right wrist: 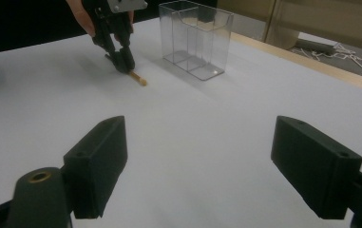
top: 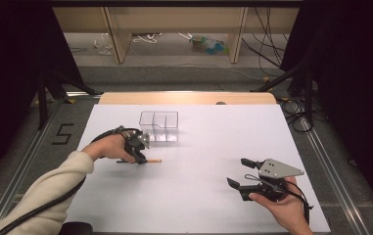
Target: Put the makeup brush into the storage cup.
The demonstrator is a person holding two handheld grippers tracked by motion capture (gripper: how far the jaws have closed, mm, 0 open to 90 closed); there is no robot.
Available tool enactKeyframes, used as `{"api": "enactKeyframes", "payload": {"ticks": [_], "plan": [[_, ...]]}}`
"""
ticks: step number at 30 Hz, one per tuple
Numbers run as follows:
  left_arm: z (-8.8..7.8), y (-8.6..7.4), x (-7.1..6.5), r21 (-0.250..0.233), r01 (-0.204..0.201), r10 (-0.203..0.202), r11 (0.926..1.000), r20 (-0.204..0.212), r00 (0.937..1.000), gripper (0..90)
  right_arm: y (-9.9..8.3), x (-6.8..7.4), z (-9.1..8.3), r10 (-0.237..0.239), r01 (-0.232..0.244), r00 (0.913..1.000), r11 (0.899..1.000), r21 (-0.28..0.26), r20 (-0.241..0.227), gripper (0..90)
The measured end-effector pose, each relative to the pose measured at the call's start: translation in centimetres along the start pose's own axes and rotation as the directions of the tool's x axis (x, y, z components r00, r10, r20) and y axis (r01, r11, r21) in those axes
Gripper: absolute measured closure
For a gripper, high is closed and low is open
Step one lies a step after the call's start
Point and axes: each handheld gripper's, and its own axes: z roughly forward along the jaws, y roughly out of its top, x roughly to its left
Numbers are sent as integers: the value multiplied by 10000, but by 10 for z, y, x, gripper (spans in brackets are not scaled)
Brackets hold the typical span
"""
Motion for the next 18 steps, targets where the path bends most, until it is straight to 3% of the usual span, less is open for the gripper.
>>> {"api": "enactKeyframes", "payload": {"ticks": [13,18], "plan": [[0,4,-4,237,118,-113,9996,-230,9997,831,0,-1,0,-67,67,10000,10000,44,67,210],[0,4,-4,247,97,-92,9996,-208,9997,832,-1,-1,2,-6,7,10000,9998,-196,5,210]]}}
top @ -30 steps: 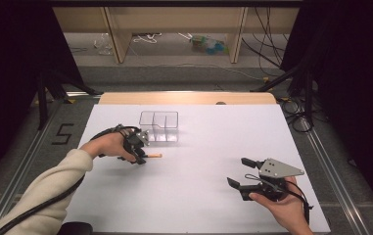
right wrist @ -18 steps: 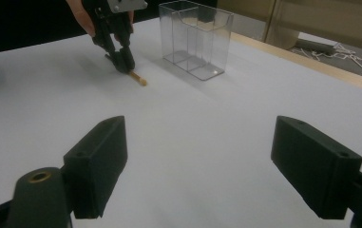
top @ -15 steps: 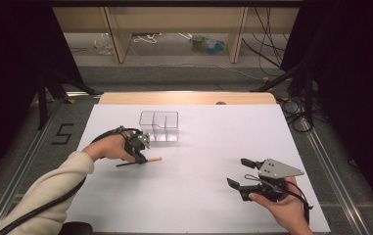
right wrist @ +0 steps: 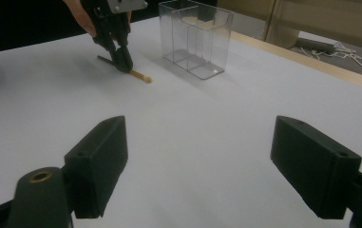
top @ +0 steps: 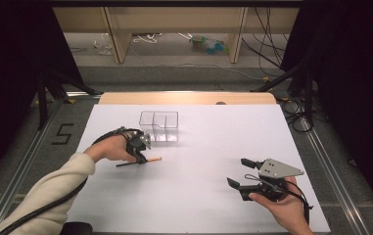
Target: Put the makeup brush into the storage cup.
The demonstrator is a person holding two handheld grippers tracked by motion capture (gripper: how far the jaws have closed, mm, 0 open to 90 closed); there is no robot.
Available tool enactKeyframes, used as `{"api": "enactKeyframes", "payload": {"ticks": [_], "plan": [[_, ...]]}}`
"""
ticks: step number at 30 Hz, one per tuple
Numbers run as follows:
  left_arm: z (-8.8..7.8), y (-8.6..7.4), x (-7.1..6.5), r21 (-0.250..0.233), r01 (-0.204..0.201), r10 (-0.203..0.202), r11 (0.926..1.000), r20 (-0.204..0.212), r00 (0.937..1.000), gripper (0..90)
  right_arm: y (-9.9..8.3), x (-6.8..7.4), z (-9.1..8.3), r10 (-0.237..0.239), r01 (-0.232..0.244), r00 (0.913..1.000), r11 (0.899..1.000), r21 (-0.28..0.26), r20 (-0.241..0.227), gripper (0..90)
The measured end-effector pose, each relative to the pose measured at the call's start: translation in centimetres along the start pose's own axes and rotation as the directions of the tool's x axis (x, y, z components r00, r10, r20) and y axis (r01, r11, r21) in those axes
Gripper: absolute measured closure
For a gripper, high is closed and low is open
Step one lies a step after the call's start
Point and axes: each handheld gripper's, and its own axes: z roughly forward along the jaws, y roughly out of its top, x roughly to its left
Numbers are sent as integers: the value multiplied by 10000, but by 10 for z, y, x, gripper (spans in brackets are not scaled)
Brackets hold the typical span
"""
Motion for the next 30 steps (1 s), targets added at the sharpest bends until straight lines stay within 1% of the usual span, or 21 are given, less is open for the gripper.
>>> {"api": "enactKeyframes", "payload": {"ticks": [1,2,3,4,6,10,12,15,16,18,19,20,21,22,24,25,27,28,29,30], "plan": [[0,0,0,-12,-18,18,10000,-37,10000,832,0,0,0,12,-12,10000,10000,-44,31,210],[0,0,0,-27,-43,43,10000,-65,10000,832,0,0,0,-36,36,10000,10000,37,4,210],[-1,-1,0,-25,-60,60,10000,-119,9999,832,0,0,1,-5,6,10000,10000,-82,41,210],[-1,-1,0,-48,-36,35,10000,-209,9998,832,0,0,0,-7,7,10000,10000,33,-5,210],[-4,-3,1,-59,2,-4,10000,-331,9995,832,0,-1,0,-30,30,10000,10000,76,-7,210],[-11,-4,2,-569,202,-233,9982,-529,9983,832,0,-1,0,-10,10,10000,10000,77,5,210],[-15,-5,1,-787,259,-316,9966,-711,9970,833,0,-1,0,1,-1,10000,9999,100,12,210],[-21,-6,0,-1026,225,-316,9945,-878,9956,833,0,-1,0,-17,17,10000,9999,100,9,210],[-22,-6,0,-1071,234,-327,9940,-863,9957,832,0,-1,0,-12,12,10000,9999,105,14,210],[-24,-8,-1,-1207,415,-528,9918,-923,9943,832,0,-1,0,15,-16,10000,9999,143,32,210],[-23,-9,-3,-1482,699,-838,9865,-900,9924,832,0,-1,0,15,-15,10000,9999,145,34,210],[-24,-9,-3,-1625,644,-808,9846,-961,9921,832,0,-1,0,11,-12,10000,9999,143,39,210],[-25,-10,-2,-1612,548,-720,9854,-1023,9922,832,0,-1,0,14,-14,10000,9999,142,43,210],[-25,-10,-3,-1809,717,-910,9809,-1004,9908,832,0,-1,0,26,-27,10000,9999,145,52,210],[-26,-11,-4,-2003,729,-953,9770,-1047,9899,832,-1,-1,0,10,-11,10000,9999,152,60,210],[-25,-12,-7,-2333,961,-1222,9676,-997,9875,832,-1,-1,0,9,-10,10000,9999,152,64,210],[-27,-13,-9,-2462,920,-1219,9648,-1089,9866,832,-1,-1,0,13,-14,10000,9999,163,66,210],[-27,-13,-10,-2586,983,-1298,9610,-1080,9856,832,-1,-1,0,9,-10,10000,9999,162,70,210],[-27,-14,-11,-2671,920,-1270,9593,-1166,9850,832,-1,-1,0,10,-11,10000,9999,161,76,210],[-27,-15,-12,-2750,1006,-1359,9562,-1126,9843,832,-1,-1,0,6,-7,10000,9999,161,67,210]]}}
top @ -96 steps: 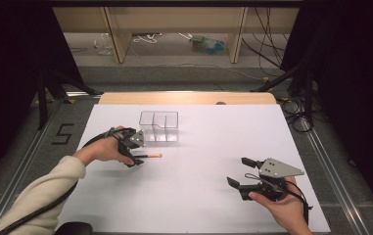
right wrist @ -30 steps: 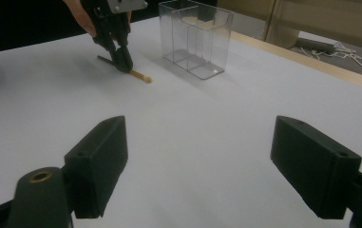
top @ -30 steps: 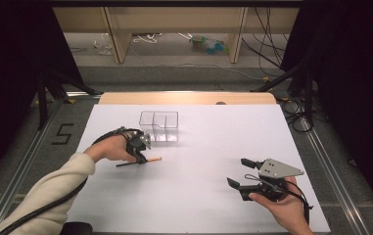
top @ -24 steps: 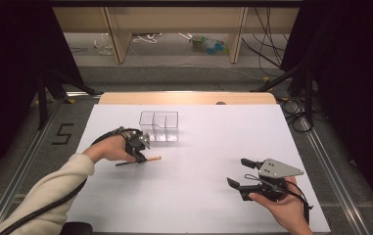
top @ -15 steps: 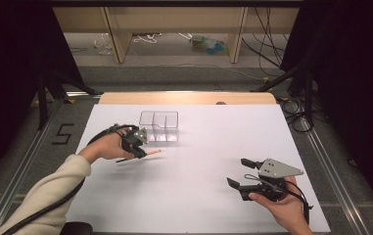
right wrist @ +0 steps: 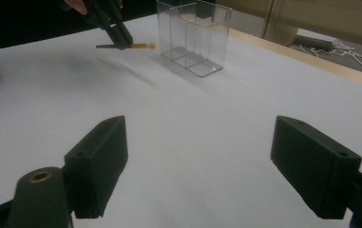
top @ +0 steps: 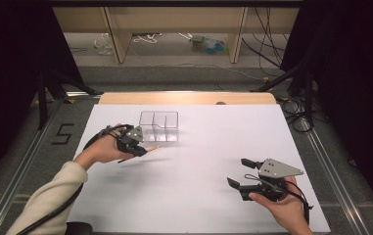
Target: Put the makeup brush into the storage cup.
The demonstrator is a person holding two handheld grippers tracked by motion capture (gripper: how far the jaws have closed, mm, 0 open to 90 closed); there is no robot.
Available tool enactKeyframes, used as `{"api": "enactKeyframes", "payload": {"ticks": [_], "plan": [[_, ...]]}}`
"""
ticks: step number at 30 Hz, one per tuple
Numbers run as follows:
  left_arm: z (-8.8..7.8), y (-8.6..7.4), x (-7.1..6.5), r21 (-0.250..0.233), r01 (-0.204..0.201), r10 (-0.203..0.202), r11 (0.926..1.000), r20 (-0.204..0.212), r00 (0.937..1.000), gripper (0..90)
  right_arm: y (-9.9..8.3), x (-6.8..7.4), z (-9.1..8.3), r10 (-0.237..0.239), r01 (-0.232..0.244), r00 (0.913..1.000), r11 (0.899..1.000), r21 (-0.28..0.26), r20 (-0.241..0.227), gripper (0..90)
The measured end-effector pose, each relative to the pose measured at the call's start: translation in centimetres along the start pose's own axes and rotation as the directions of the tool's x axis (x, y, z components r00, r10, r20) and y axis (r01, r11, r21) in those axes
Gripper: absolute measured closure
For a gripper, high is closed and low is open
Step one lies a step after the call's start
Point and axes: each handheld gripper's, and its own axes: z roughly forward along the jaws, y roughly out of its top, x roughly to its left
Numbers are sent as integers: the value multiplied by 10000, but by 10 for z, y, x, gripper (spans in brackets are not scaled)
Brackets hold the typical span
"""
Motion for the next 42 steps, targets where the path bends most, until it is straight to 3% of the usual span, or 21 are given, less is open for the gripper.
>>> {"api": "enactKeyframes", "payload": {"ticks": [3,4,11,14,15,16,17,18,19,20,23,24,26,31,37,42], "plan": [[-1,-2,-3,-332,171,-174,9993,-89,9998,832,0,0,0,1,-1,10000,10000,-1,10,210],[-3,-2,-2,-263,-48,44,9996,-126,9999,832,0,0,0,4,-4,10000,10000,1,5,210],[-7,-7,-5,-700,81,-101,9975,-286,9995,832,0,0,0,-1,1,10000,10000,-3,13,209],[-7,-10,-8,-1081,370,-408,9935,-333,9986,833,0,0,-1,-3,2,10000,9999,155,46,209],[-8,-10,-7,-886,102,-130,9960,-307,9994,832,0,0,-1,-2,2,10000,9999,157,40,210],[-7,-11,-10,-1242,427,-475,9913,-364,9982,832,0,0,-1,-9,8,10000,9999,159,42,210],[-8,-12,-8,-1076,161,-201,9941,-359,9992,833,0,0,1,3,-3,10000,10000,16,-13,210],[-9,-12,-8,-1100,142,-179,9938,-333,9993,832,0,0,1,5,-5,10000,10000,17,-8,210],[-8,-13,-11,-1482,498,-560,9877,-379,9977,832,0,0,1,7,-7,10000,10000,10,-9,210],[-10,-13,-10,-1353,241,-295,9905,-384,9988,832,0,0,1,4,-4,10000,10000,16,-5,210],[-12,-14,-11,-1437,157,-220,9895,-421,9989,832,0,0,0,21,-22,10000,9998,175,66,209],[-11,-14,-13,-1718,440,-540,9841,-539,9971,832,0,0,0,4,-5,10000,9998,185,80,210],[-11,-15,-15,-1919,556,-663,9798,-496,9966,832,0,0,-1,13,-14,10000,9998,178,73,210],[-15,-17,-17,-2145,558,-704,9751,-608,9957,832,-1,0,1,30,-30,10000,10000,9,75,210],[-14,-20,-20,-2628,842,-1022,9612,-556,9932,832,-1,0,1,53,-53,10000,10000,-25,16,209],[-14,-21,-23,-2556,944,-1135,9622,-613,9916,832,-1,0,1,83,-83,10000,9999,-68,35,209]]}}
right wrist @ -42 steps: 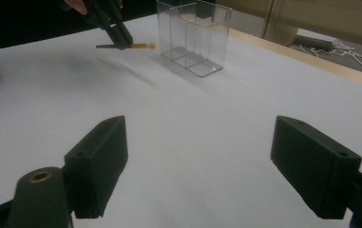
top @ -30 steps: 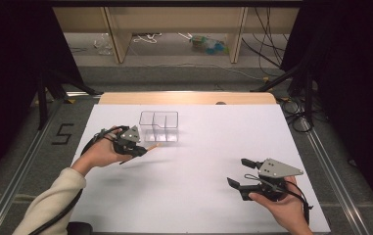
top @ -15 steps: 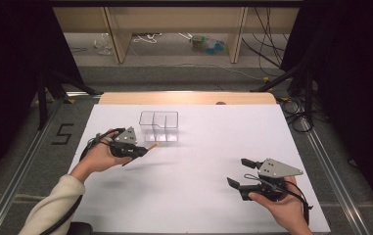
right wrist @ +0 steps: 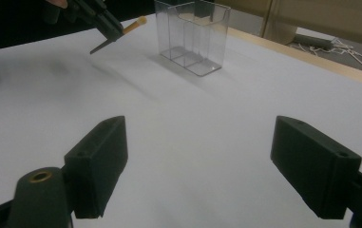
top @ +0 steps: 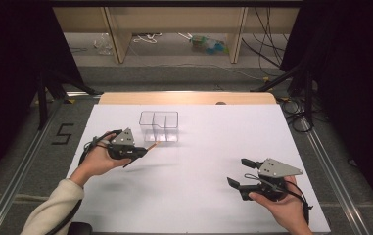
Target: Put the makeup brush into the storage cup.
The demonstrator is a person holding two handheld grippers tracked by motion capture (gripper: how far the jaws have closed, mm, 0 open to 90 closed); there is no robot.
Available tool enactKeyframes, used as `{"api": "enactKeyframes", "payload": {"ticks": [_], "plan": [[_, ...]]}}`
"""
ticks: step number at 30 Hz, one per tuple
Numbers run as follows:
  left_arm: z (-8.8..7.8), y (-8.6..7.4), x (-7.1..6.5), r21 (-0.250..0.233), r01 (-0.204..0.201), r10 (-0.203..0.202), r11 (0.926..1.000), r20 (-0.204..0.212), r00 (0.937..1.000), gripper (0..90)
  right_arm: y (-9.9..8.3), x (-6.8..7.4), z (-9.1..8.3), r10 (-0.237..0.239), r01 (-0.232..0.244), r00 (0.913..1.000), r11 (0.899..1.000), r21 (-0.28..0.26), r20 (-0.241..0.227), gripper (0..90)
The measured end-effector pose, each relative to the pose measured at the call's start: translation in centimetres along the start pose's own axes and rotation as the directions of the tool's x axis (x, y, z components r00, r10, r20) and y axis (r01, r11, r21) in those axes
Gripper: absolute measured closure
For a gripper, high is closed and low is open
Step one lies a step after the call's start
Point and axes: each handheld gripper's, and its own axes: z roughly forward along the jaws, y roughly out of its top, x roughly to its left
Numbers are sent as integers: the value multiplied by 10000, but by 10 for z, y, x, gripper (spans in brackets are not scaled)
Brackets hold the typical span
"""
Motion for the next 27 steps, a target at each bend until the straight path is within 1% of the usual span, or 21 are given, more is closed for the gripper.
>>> {"api": "enactKeyframes", "payload": {"ticks": [2,4,5,7,8,9,10,11,12,13,14,15,17,18,19,20,23,24,25,26,27], "plan": [[-1,0,-1,40,-83,84,10000,-141,9999,832,0,0,0,-17,17,10000,10000,59,-6,209],[-1,0,-2,-187,94,-97,9998,-116,9999,832,0,0,0,-30,30,10000,10000,-6,12,209],[-1,1,-1,-203,21,-25,9998,-191,9998,832,0,0,-1,-16,16,10000,10000,41,-23,209],[0,1,-3,-372,136,-146,9992,-261,9996,832,1,0,-2,-44,43,10000,9998,199,40,209],[0,1,-3,-414,154,-166,9990,-271,9995,832,0,0,0,-26,26,10000,10000,43,1,209],[-1,1,-3,-335,58,-68,9994,-298,9995,832,0,0,0,1,-1,10000,10000,47,-15,209],[0,1,-4,-363,91,-101,9993,-277,9996,832,0,0,0,2,-2,10000,10000,54,-10,209],[-1,1,-4,-339,58,-70,9994,-375,9993,832,0,0,0,8,-8,10000,10000,52,3,209],[-1,1,-4,-493,116,-135,9987,-382,9992,832,0,0,0,2,-2,10000,10000,-33,40,209],[-2,1,-4,-524,72,-97,9986,-476,9988,832,0,0,0,-10,10,10000,10000,-37,37,209],[-3,1,-4,-631,155,-182,9979,-433,9989,832,0,0,0,-3,3,10000,10000,-44,33,209],[-3,2,-3,-607,120,-147,9981,-442,9989,832,0,0,0,-10,10,10000,10000,-40,36,209],[-4,1,-4,-703,224,-249,9973,-359,9990,832,0,0,0,0,0,10000,10000,60,11,209],[-4,0,-4,-855,371,-400,9956,-320,9987,832,0,0,0,-2,2,10000,10000,-38,39,209],[-3,0,-4,-951,492,-518,9942,-257,9983,832,0,0,-1,-37,37,10000,10000,43,15,209],[-4,-1,-3,-838,329,-357,9959,-322,9988,832,0,0,-1,-24,24,10000,10000,41,13,209],[-4,-1,-3,-1033,481,-517,9935,-329,9981,832,0,0,0,-18,18,10000,10000,-32,21,209],[-4,-1,-3,-1010,532,-567,9935,-325,9979,832,0,0,0,-23,23,10000,10000,-23,34,209],[-4,-1,-3,-974,405,-444,9944,-380,9983,832,0,0,-1,-33,33,10000,10000,58,11,209],[-4,-1,-3,-1008,429,-469,9940,-381,9982,832,0,0,0,-37,36,10000,10000,61,7,209],[-5,-1,-2,-812,307,-337,9962,-366,9988,832,0,0,0,-4,5,10000,10000,58,-14,209]]}}
